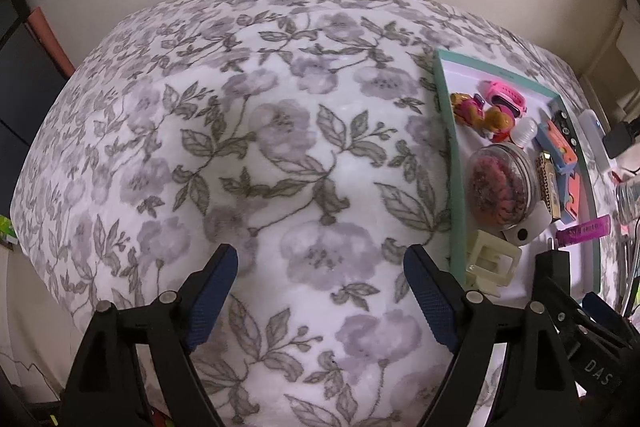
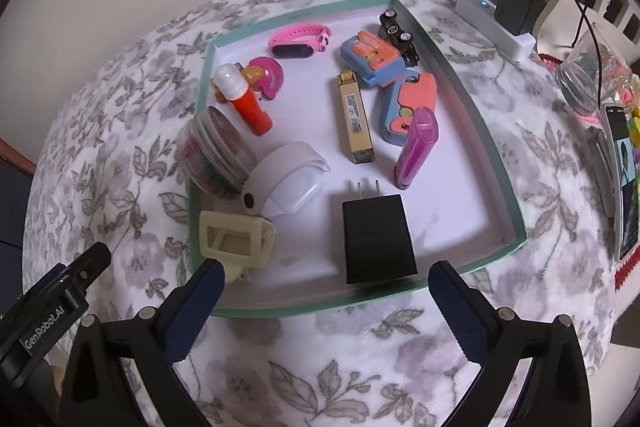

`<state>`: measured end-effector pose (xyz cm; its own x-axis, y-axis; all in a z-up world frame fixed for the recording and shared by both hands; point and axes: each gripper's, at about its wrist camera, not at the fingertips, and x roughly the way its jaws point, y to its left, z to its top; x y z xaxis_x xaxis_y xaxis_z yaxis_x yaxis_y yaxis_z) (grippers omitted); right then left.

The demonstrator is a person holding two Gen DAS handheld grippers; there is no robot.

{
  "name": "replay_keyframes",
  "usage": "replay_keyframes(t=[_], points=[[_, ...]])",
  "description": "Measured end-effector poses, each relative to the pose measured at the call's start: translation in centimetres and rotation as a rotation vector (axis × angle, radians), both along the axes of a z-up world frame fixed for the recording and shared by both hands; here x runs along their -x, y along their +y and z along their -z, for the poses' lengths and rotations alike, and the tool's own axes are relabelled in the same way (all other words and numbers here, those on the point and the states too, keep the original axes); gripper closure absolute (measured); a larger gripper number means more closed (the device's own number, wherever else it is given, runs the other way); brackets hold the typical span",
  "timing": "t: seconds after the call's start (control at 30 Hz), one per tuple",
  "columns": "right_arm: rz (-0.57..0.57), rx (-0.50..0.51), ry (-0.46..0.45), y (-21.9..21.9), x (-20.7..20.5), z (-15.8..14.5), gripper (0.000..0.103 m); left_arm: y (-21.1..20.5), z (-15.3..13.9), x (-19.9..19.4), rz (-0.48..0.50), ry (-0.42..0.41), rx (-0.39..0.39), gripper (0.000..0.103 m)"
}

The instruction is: Organize rigid objects

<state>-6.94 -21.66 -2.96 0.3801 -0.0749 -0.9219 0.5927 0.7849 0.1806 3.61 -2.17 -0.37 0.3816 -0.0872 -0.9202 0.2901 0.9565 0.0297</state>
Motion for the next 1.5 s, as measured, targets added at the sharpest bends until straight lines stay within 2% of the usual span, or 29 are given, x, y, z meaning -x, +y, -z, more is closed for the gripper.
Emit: replay_keyframes(t=[0.1, 0.13, 0.17, 0.5, 0.73, 1.5], points=[[-0.001, 0.017, -0.012, 0.3, 0.4, -0.3, 0.000, 0.6, -0.1, 0.1, -0.014, -0.006, 0.005, 0.014], [-0.005, 0.029, -0.015, 0.5, 0.4, -0.4, 0.000, 0.8, -0.2, 0.1, -0.018, -0.006, 0.007, 0.008], [-0.009, 0.037, -0.015, 0.6, 0.4, -0.4, 0.000, 0.9, -0.2, 0.2, -0.022, -0.006, 0.012, 0.007], [-0.035, 0.059, -0.045, 2.1, 1.5, -1.4, 0.000, 2.2, -1.2, 1.3, -0.013, -0.006, 0.015, 0.007], [-0.054, 0.090, -0.048, 3.2, 2.1, -2.0, 0.000, 2.7, -2.0, 2.4, 0.003, -0.042, -0.005, 0.007], [-0.046, 0.121, -0.063, 4.1, 4.1, -2.7, 0.000, 3.8, -2.2, 3.7, -0.008, -0.044, -0.027, 0.007]])
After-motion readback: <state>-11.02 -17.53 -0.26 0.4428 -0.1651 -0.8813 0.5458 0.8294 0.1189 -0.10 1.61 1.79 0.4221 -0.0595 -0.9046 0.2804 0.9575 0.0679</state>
